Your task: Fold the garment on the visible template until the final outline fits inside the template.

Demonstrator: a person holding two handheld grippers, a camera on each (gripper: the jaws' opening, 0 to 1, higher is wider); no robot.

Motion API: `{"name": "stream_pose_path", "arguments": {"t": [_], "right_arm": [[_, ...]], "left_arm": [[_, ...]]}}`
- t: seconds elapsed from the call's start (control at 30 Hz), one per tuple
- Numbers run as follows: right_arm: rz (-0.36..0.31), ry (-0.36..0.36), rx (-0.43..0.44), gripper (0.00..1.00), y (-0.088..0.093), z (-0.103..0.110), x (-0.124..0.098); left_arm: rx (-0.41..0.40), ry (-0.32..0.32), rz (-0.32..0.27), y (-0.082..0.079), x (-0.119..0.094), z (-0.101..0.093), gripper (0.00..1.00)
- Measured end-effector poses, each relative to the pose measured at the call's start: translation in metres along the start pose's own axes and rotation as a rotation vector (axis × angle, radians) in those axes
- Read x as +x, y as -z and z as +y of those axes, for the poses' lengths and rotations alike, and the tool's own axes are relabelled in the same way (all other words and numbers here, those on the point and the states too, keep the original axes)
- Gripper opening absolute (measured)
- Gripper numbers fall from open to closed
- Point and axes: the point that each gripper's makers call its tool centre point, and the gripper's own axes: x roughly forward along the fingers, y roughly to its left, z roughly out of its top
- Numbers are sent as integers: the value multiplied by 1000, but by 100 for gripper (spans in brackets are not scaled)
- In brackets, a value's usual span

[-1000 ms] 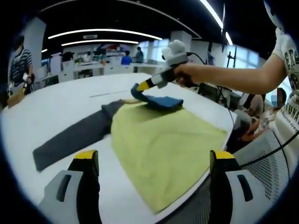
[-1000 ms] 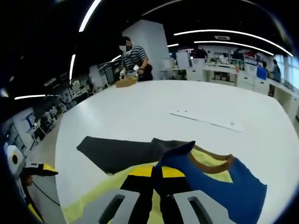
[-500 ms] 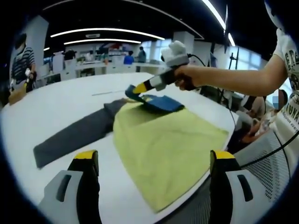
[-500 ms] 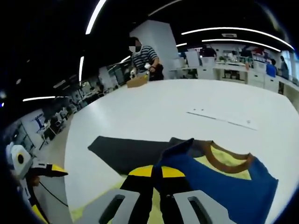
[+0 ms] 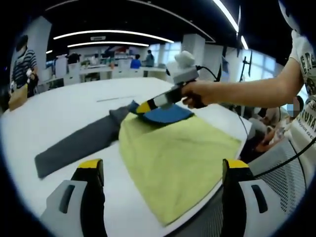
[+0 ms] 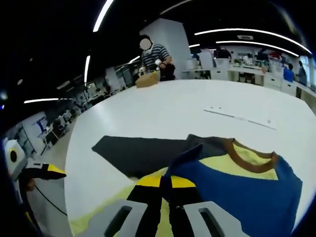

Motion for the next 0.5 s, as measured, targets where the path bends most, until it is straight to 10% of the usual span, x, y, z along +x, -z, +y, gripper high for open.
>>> {"name": "stream_pose_path", "arguments": {"t": [0.5], "right_arm": [[3,-47,41,14,13,14,13]], "left_arm": [[4,-24,2,0,-6,7,98]]}}
